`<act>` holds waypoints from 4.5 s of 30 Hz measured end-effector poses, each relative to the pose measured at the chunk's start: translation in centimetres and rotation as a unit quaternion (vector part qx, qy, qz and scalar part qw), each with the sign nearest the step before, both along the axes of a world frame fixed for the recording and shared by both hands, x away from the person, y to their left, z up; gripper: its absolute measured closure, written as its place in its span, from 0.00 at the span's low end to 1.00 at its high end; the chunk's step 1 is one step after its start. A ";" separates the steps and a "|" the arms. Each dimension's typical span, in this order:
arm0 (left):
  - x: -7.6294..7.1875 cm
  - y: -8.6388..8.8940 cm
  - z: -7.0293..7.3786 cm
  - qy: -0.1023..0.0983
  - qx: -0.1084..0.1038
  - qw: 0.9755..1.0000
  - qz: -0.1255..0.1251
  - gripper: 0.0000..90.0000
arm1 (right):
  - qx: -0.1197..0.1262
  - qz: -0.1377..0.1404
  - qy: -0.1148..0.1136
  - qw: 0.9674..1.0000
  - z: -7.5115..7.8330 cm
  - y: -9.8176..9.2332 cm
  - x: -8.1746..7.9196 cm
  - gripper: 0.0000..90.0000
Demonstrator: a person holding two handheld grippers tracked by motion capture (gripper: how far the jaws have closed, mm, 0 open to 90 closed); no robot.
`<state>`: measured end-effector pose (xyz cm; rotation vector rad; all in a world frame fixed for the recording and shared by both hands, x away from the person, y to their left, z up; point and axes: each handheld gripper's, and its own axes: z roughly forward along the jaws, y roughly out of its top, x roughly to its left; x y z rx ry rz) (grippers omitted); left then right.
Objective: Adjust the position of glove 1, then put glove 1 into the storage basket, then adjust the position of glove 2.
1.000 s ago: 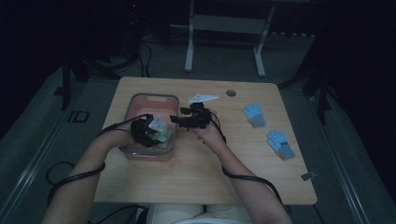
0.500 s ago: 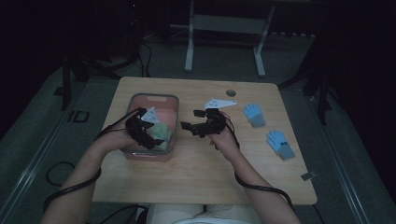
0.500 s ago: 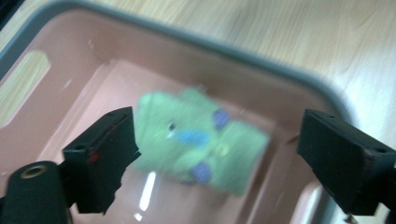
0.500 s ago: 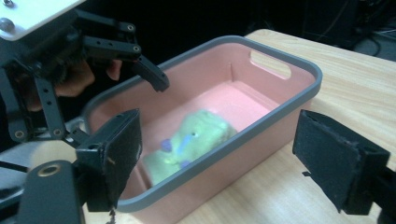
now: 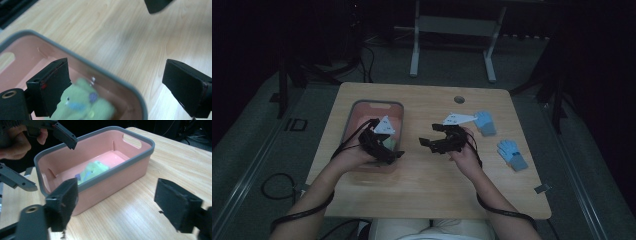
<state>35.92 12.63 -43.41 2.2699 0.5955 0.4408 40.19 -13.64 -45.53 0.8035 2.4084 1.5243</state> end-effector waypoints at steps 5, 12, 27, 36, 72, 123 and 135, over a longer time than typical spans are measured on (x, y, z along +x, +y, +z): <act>-0.7 -1.8 -0.2 -0.026 -0.035 0.999 0.024 0.03 | 0.017 -0.008 0.014 1.000 -0.2 -1.2 -0.3 0.15; -1.5 -4.8 -1.3 -0.029 -0.075 0.997 0.010 0.05 | 0.008 -0.034 0.001 0.999 -0.2 -3.6 -1.2 0.13; -4.2 -9.8 -4.4 -0.017 -0.077 0.997 0.001 0.01 | -0.001 -0.069 -0.031 0.997 -1.8 -8.4 -3.2 0.21; -5.3 -11.3 -7.9 -0.029 -0.067 0.997 -0.020 0.02 | -0.014 -0.080 -0.033 0.996 -2.8 -10.2 -4.1 0.24; -7.0 -10.9 -10.8 -0.044 -0.074 0.996 -0.037 0.02 | -0.034 -0.217 -0.057 0.974 -1.5 -19.5 0.7 0.60; -7.2 -9.3 -11.1 -0.040 -0.088 0.994 -0.042 0.02 | -0.112 -0.340 0.067 0.931 -3.7 -12.7 6.0 0.98; -7.0 -9.2 -11.3 -0.036 -0.087 0.995 -0.034 0.02 | -0.087 -0.331 0.039 0.939 -1.4 -7.1 -2.4 0.98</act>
